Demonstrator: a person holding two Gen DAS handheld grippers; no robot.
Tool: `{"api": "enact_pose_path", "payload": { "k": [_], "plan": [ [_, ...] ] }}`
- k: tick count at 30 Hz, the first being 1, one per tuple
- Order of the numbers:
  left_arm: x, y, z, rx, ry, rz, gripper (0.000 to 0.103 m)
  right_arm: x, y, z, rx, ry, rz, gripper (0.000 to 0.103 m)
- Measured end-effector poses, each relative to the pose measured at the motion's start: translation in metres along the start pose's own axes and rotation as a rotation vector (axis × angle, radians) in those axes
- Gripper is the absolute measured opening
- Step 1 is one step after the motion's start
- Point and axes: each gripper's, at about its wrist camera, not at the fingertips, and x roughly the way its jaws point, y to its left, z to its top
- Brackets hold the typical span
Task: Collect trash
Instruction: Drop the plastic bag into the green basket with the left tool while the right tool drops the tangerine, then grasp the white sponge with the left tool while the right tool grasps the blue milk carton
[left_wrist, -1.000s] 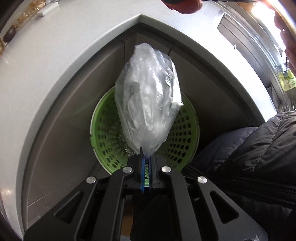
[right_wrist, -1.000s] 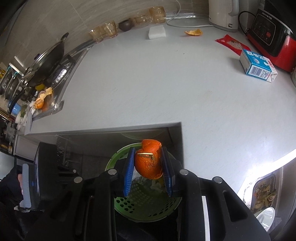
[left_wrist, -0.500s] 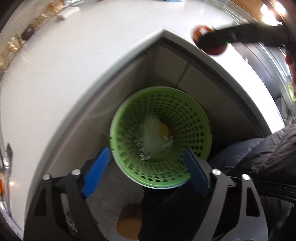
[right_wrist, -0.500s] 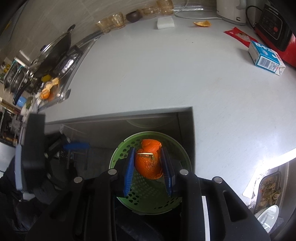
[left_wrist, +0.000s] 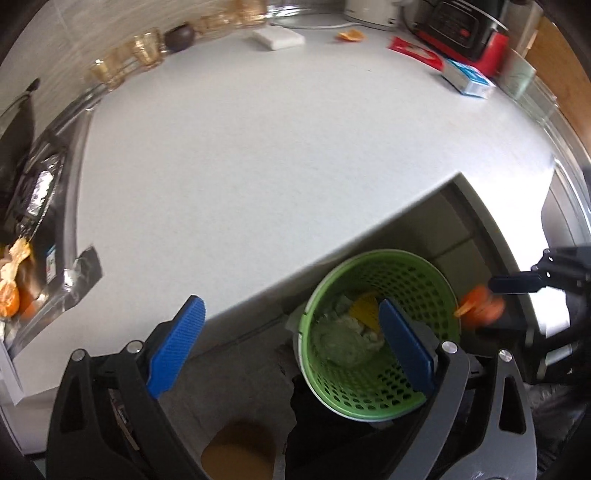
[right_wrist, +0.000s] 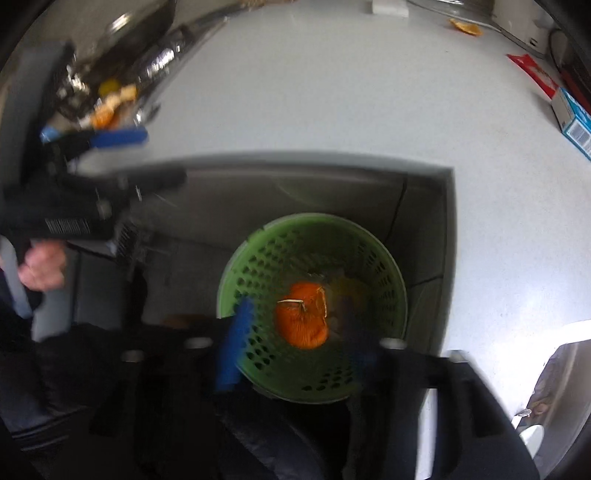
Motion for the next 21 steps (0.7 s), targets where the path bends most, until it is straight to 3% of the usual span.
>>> {"api": "enact_pose_path", "payload": {
  "k": [5, 11, 21],
  "plan": [
    [-0.001, 0.004, 0.003, -0.044, -0.007, 0.006, 0.091, -0.009, -0.005, 0.001, 0.04, -0.038, -0.001, 0.078],
    [-0.004, -0.003, 0.018, -0.07, -0.045, 0.016, 0.092, -0.039, -0.026, 0.016, 0.129, -0.166, -0.054, 0.084],
    [-0.017, -0.022, 0.098, -0.143, -0.181, -0.005, 0.095, -0.105, -0.09, 0.057, 0.311, -0.418, -0.273, 0.098]
  ]
}}
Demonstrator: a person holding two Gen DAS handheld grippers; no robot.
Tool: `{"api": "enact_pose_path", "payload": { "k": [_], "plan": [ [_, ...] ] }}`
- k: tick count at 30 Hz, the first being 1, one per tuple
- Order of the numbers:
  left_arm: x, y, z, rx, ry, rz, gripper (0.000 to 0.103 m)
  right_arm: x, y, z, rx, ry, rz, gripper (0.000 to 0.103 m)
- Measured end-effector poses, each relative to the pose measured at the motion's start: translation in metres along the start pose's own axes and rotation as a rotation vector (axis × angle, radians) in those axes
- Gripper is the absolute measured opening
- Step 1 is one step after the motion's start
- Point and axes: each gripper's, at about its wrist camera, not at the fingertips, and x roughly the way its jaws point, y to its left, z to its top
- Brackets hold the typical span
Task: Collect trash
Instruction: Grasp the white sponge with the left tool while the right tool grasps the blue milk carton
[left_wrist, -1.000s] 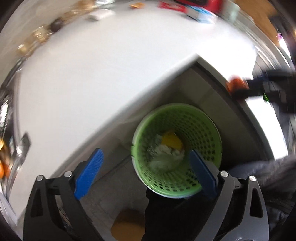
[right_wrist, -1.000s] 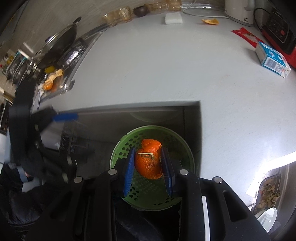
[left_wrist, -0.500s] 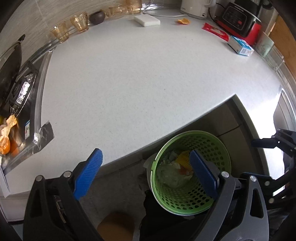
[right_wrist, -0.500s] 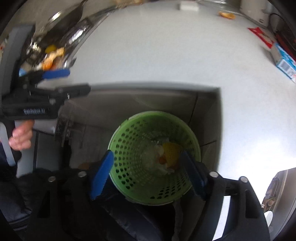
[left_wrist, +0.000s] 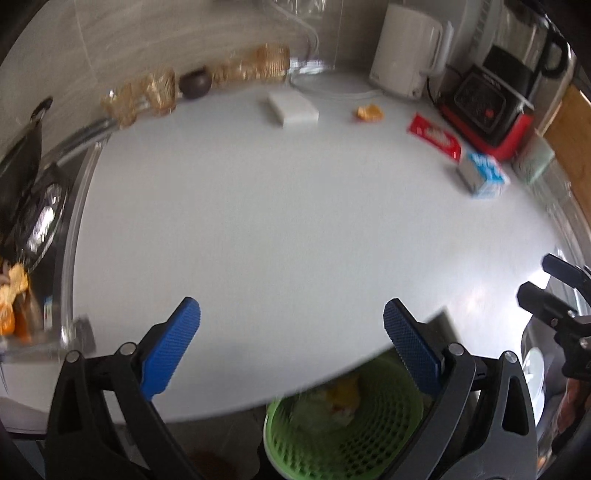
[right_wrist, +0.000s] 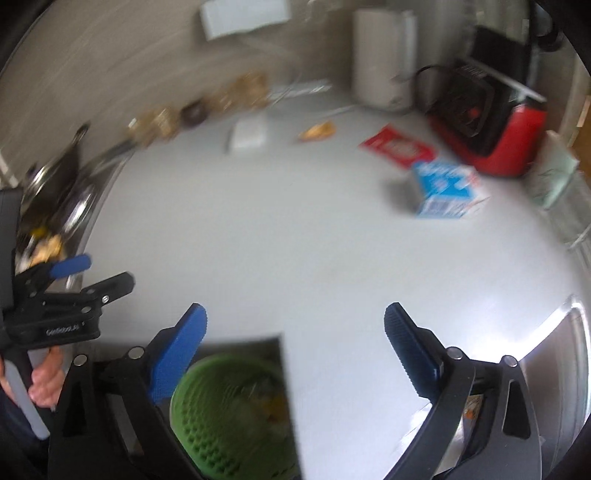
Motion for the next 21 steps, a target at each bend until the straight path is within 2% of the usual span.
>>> {"api": "enact_pose_path", "payload": {
  "k": [4, 8, 16, 21],
  "plan": [
    [0.011, -0.01, 0.037, -0.001, -0.043, 0.033, 0.095, -0.003, -0.028, 0.027, 0.059, -0.064, -0.053, 0.101],
    [0.036, -0.013, 0.077, -0.04, -0.034, 0.063, 0.095, 0.004, -0.057, 0.05, 0.116, -0.09, -0.093, 0.101],
    [0.102, -0.012, 0.151, -0.128, -0.053, 0.146, 0.095, 0.042, -0.114, 0.08, 0.213, -0.065, -0.137, 0.101],
    [0.149, -0.011, 0.196, -0.132, -0.051, 0.209, 0.095, 0.065, -0.141, 0.098, 0.254, -0.057, -0.145, 0.101]
  ]
}}
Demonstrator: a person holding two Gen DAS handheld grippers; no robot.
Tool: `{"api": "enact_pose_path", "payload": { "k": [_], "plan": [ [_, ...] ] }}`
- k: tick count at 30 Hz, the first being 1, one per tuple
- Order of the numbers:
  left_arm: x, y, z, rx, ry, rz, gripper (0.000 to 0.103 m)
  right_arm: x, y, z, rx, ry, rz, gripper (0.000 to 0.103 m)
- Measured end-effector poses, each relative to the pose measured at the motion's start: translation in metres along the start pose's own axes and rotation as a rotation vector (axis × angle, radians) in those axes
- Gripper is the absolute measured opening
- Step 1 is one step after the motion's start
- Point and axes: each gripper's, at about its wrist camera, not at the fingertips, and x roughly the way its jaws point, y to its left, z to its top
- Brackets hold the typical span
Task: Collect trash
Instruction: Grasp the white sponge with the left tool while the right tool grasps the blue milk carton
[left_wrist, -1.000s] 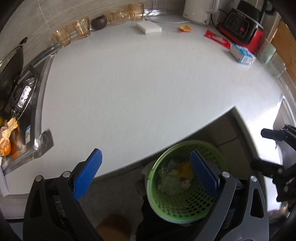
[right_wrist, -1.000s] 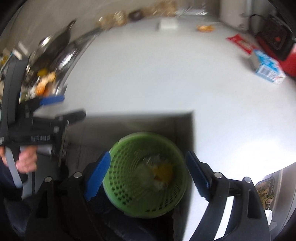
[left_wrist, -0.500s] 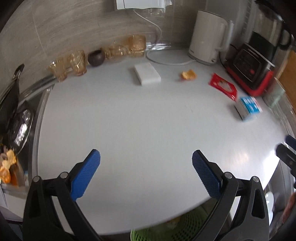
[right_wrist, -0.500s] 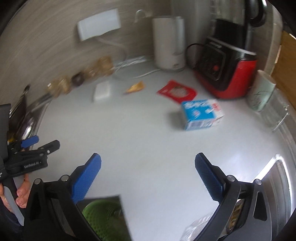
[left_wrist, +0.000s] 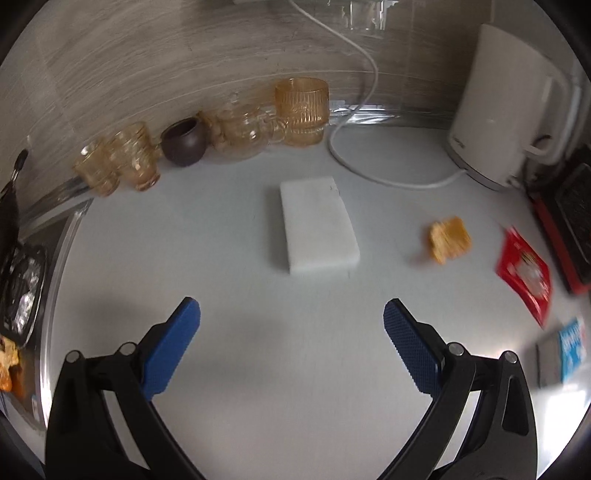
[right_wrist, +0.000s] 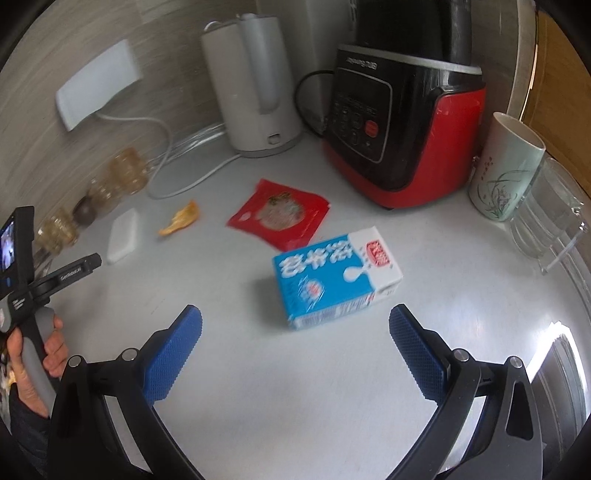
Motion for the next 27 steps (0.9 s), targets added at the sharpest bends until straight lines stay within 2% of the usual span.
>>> {"api": "enact_pose_path", "payload": {
  "k": [7, 13, 14, 15, 17, 18, 19, 23, 27],
  "plan": [
    [0.061, -0.014, 0.037, -0.017, 0.056, 0.054, 0.095, 0.021, -0.016, 0.019, 0.045, 0.001, 0.009, 0.101],
    [0.089, -0.015, 0.046, -0.043, 0.104, 0.072, 0.094, 0.036, -0.019, 0.024, 0.034, 0.013, 0.017, 0.101],
    [0.092, -0.015, 0.047, -0.044, 0.109, 0.073, 0.092, 0.038, -0.019, 0.024, 0.035, 0.016, 0.014, 0.101],
    [0.095, -0.016, 0.048, -0.044, 0.118, 0.077, 0.083, 0.04, -0.02, 0.024, 0.041, 0.022, 0.011, 0.101],
    [0.095, -0.015, 0.048, -0.051, 0.107, 0.066, 0.074, 0.042, -0.022, 0.023, 0.064, 0.025, 0.012, 0.101],
    [0.094, -0.015, 0.048, -0.05, 0.102, 0.059, 0.063, 0.043, -0.023, 0.022, 0.072, 0.027, 0.008, 0.101],
    [0.093, -0.016, 0.049, -0.041, 0.098, 0.051, 0.059, 0.044, -0.024, 0.022, 0.083, 0.029, 0.001, 0.101],
    [0.091, -0.019, 0.046, -0.017, 0.08, 0.051, 0.058, 0.047, -0.029, 0.019, 0.153, 0.039, -0.019, 0.101],
    [0.086, -0.019, 0.038, 0.001, 0.063, 0.023, 0.058, 0.049, -0.037, 0.014, 0.287, 0.056, -0.017, 0.101]
  ]
}}
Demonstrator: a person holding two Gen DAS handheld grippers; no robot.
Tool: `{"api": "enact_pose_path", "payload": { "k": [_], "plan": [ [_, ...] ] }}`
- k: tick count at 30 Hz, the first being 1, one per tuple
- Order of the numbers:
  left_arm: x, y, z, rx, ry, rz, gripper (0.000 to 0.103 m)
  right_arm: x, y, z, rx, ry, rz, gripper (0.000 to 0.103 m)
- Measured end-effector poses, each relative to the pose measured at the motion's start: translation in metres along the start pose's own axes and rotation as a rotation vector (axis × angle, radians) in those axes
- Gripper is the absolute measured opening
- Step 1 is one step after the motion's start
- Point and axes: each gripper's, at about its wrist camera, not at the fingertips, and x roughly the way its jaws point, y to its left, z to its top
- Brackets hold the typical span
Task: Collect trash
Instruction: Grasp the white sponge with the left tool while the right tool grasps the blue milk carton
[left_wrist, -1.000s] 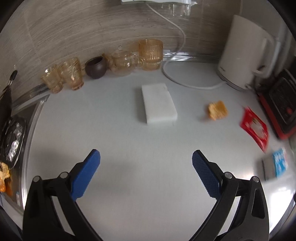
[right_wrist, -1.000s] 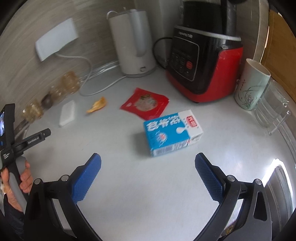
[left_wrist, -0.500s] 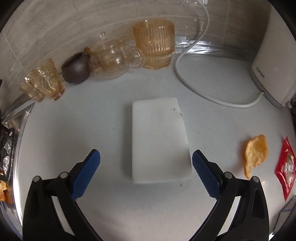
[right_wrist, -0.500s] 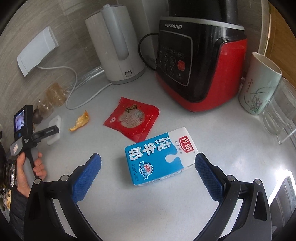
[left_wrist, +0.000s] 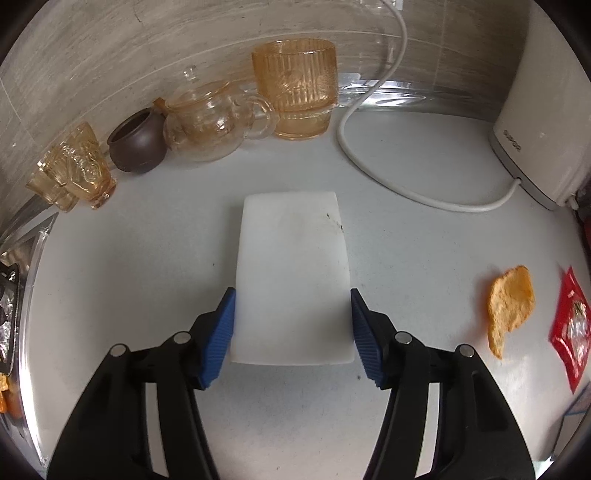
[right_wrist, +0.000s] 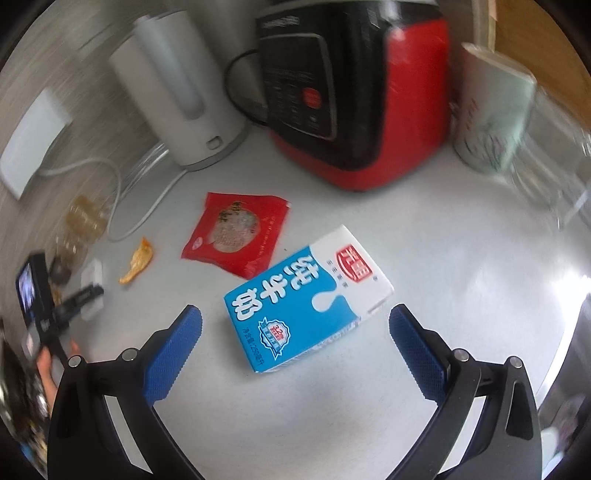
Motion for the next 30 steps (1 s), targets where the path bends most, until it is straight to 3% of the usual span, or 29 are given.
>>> {"api": "enact_pose_path", "payload": {
  "k": [7, 16, 20, 30],
  "plan": [
    [-0.03, 0.003, -0.013, 0.082, -0.067, -0.072, 0.057, 0.009, 0.0, -0.002, 0.207, 0.001, -0.071, 0.101],
    [-0.079, -0.025, -0.034, 0.293, -0.123, -0.259, 0.058, 0.045, 0.006, -0.007, 0.464, -0.022, -0.235, 0.1],
    [-0.093, -0.029, -0.044, 0.328, -0.117, -0.307, 0.058, 0.05, 0.018, -0.002, 0.476, -0.041, -0.302, 0.099],
    [-0.107, -0.014, -0.053, 0.343, -0.109, -0.333, 0.058, 0.062, 0.025, 0.003, 0.496, -0.039, -0.337, 0.088]
  ]
}}
